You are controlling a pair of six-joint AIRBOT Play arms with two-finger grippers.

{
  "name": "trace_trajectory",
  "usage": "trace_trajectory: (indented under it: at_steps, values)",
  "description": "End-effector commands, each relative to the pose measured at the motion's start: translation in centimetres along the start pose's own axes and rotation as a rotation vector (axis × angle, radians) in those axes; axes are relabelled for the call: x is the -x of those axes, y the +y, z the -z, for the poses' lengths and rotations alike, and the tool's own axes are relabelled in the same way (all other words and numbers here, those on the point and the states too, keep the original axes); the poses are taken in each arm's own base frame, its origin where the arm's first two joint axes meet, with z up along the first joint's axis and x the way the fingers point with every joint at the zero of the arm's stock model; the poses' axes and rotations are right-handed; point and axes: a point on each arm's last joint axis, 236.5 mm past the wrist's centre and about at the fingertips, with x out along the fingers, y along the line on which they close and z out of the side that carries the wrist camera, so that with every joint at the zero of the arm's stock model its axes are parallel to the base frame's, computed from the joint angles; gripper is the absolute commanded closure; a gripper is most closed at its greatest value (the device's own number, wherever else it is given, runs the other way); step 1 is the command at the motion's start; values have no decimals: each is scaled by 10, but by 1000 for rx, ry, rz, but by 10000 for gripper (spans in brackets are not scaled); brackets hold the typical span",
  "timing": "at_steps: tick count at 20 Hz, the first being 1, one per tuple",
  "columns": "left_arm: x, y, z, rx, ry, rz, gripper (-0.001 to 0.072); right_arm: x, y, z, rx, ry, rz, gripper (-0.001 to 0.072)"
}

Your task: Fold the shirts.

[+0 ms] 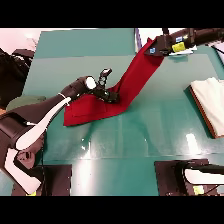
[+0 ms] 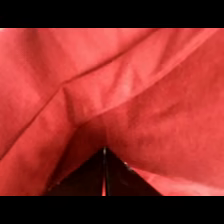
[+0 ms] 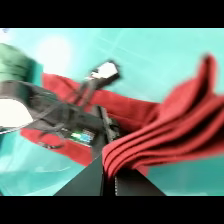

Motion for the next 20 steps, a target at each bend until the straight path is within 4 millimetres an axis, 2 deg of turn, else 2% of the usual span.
trace_trajectory:
  at_steps: [1, 3, 5, 6, 8, 10, 12, 13, 14, 15, 16, 17, 19, 20]
  values:
    - [13, 0, -13, 1, -12, 6, 684, -9, 28, -1, 23, 7, -38, 692]
    - [43, 6, -36, -8, -61, -3, 684, -21, 40, 5, 32, 34, -62, 692]
    - [95, 21, -67, -25, -160, -44, 684, -40, 59, 11, 57, 60, -96, 692]
    - [130, 32, -83, -32, -221, -76, 683, -53, 72, 14, 70, 71, -123, 692]
    - [208, 57, -106, -42, -351, -157, 683, -83, 112, 20, 71, 80, -235, 692]
    - [292, 81, -117, -43, -487, -257, 683, -123, 160, 27, 90, 74, -360, 691]
    - [370, 97, -116, -42, -616, -357, 683, -169, 208, 42, 126, 84, -459, 687]
    - [403, 102, -112, -38, -672, -397, 683, -194, 228, 51, 162, 83, -478, 644]
    - [429, 104, -108, -32, -717, -427, 683, -218, 247, 57, 189, 72, -499, 440]
    - [450, 105, -104, -25, -753, -445, 683, -236, 259, 62, 202, 67, -512, 329]
    - [465, 105, -99, -19, -777, -460, 683, -247, 264, 64, 207, 62, -515, 329]
    - [474, 105, -94, -14, -786, -469, 683, -252, 260, 65, 200, 62, -508, 330]
    - [475, 103, -85, -11, -762, -471, 683, -253, 227, 68, 160, 94, -458, 335]
    - [470, 99, -83, -14, -743, -461, 683, -250, 200, 70, 150, 112, -406, 335]
